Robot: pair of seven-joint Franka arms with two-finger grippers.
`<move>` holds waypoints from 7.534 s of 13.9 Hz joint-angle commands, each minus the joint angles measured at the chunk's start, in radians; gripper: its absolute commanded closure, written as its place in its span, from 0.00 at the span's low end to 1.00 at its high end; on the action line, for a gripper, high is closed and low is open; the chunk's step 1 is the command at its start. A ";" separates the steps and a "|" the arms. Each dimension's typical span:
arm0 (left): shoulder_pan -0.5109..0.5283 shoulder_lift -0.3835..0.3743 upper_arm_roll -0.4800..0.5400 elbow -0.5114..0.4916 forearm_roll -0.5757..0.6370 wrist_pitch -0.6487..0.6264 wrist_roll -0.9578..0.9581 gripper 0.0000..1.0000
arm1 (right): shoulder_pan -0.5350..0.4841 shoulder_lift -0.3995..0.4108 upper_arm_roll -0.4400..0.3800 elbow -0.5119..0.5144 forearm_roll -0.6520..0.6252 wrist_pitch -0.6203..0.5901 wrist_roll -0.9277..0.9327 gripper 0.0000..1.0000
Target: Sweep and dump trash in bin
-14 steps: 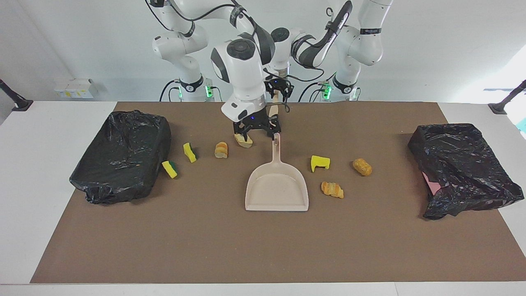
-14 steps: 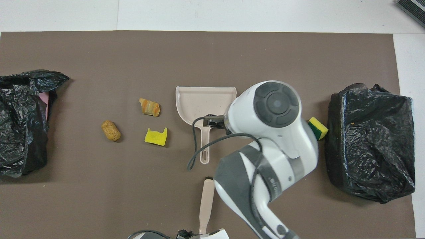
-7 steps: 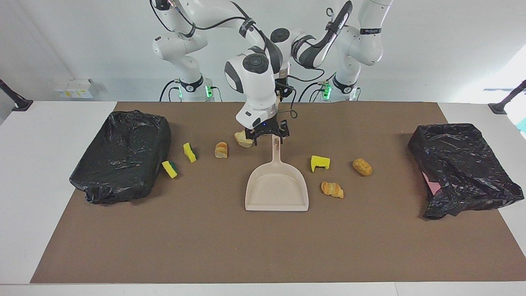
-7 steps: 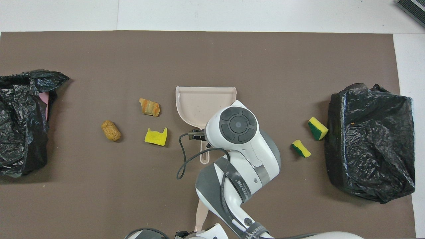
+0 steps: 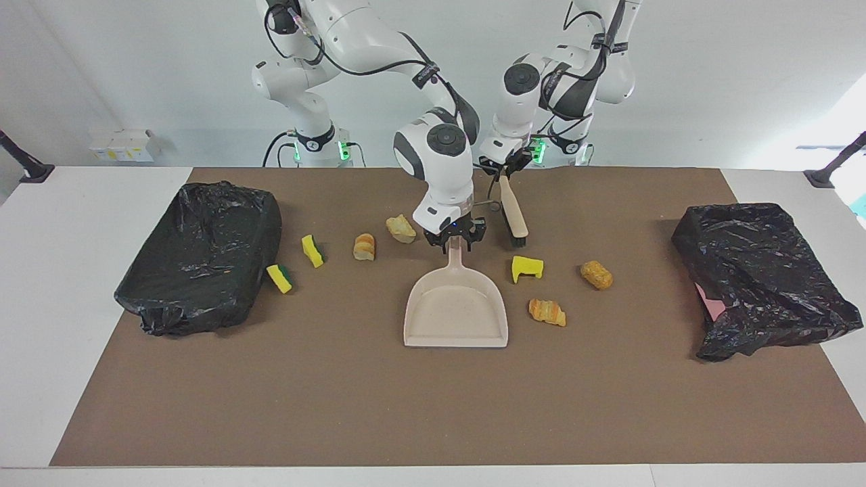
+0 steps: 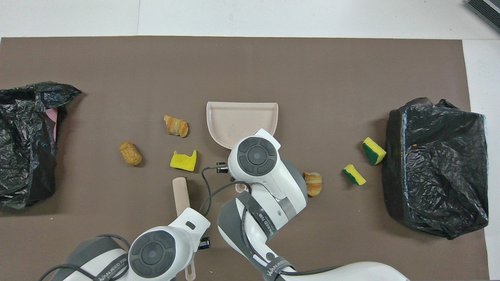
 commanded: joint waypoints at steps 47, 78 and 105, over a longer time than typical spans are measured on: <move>0.401 -0.025 -0.016 0.058 -0.097 -0.117 0.281 1.00 | -0.280 -0.121 -0.004 -0.076 -0.053 -0.204 -1.114 1.00; 0.381 0.397 -0.007 0.494 -0.102 -0.019 0.230 1.00 | -0.346 -0.076 -0.006 -0.036 -0.151 -0.121 -1.698 1.00; 0.085 0.553 -0.021 0.535 -0.299 0.145 0.310 1.00 | -0.364 -0.078 -0.004 -0.064 -0.170 -0.113 -1.771 1.00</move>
